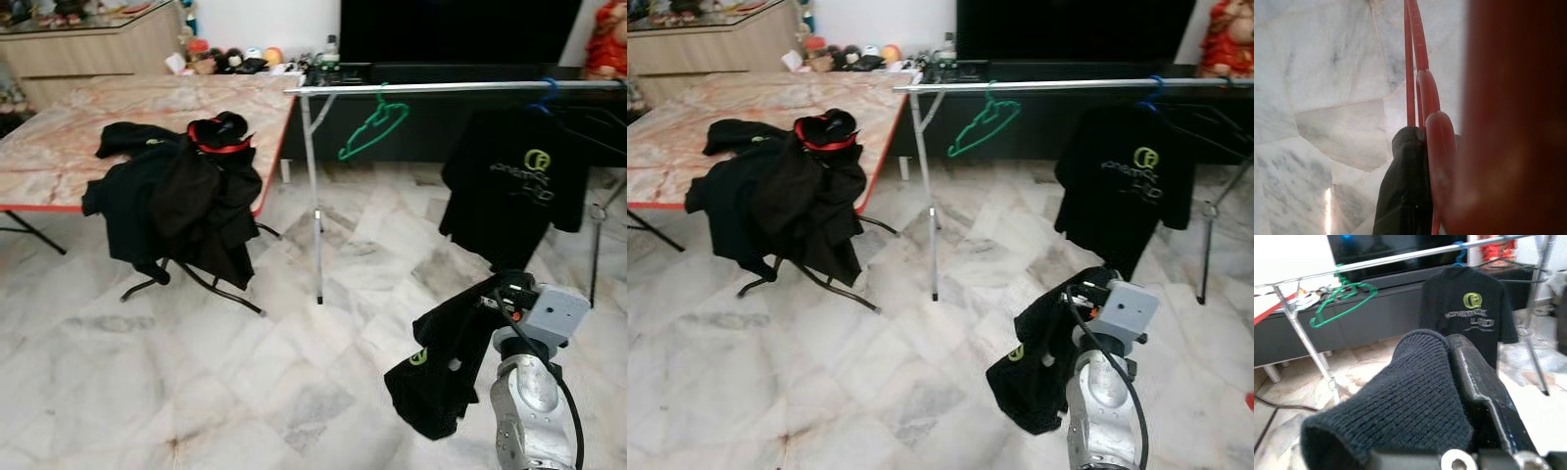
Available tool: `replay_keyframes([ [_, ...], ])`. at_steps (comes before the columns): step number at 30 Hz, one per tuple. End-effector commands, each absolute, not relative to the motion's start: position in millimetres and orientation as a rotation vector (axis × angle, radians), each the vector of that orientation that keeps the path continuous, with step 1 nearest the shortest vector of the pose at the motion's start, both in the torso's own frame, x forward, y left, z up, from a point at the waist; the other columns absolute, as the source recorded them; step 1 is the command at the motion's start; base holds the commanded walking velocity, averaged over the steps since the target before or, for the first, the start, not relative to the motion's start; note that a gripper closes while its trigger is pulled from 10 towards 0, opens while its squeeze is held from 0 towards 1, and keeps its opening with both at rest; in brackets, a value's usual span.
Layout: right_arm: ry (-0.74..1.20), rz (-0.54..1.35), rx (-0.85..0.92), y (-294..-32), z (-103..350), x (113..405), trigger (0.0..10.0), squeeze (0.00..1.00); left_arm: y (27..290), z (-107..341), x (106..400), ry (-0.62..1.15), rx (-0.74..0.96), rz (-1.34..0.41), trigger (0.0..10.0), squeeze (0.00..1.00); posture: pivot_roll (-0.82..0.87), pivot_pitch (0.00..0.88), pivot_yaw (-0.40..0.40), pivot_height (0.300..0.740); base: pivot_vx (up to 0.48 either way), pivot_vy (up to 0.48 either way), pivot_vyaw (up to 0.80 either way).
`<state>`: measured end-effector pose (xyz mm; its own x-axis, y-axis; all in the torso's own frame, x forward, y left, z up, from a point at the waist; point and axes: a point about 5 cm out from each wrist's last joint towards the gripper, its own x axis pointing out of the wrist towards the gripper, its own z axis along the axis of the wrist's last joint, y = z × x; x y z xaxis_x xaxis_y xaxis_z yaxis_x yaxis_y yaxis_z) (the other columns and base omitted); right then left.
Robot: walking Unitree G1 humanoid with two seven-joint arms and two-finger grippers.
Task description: Hang hanger
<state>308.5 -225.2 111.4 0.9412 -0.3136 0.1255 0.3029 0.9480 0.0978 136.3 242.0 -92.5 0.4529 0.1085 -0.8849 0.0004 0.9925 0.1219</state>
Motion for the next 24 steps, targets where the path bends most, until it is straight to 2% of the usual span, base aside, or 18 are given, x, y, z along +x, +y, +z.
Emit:
replay_keyframes([
  [1,-0.175,-0.321,0.084,-227.1,120.0,309.9,10.0,0.00,241.6,-94.1,132.6,1.121,0.114,0.064,10.0,0.00,-0.02,0.013,0.023,0.740,0.000,0.000,0.44],
  [9,-0.177,-0.328,0.106,-224.8,119.2,308.9,10.0,0.00,241.3,-94.0,133.6,1.124,0.118,0.060,10.0,0.00,-0.01,0.045,0.029,0.740,0.000,0.000,0.05],
  [24,-0.200,-0.307,0.110,-220.2,124.6,309.6,10.0,0.00,238.2,-96.5,128.4,1.149,0.124,0.020,10.0,0.00,-0.01,0.084,0.026,0.740,0.000,0.480,0.00],
])
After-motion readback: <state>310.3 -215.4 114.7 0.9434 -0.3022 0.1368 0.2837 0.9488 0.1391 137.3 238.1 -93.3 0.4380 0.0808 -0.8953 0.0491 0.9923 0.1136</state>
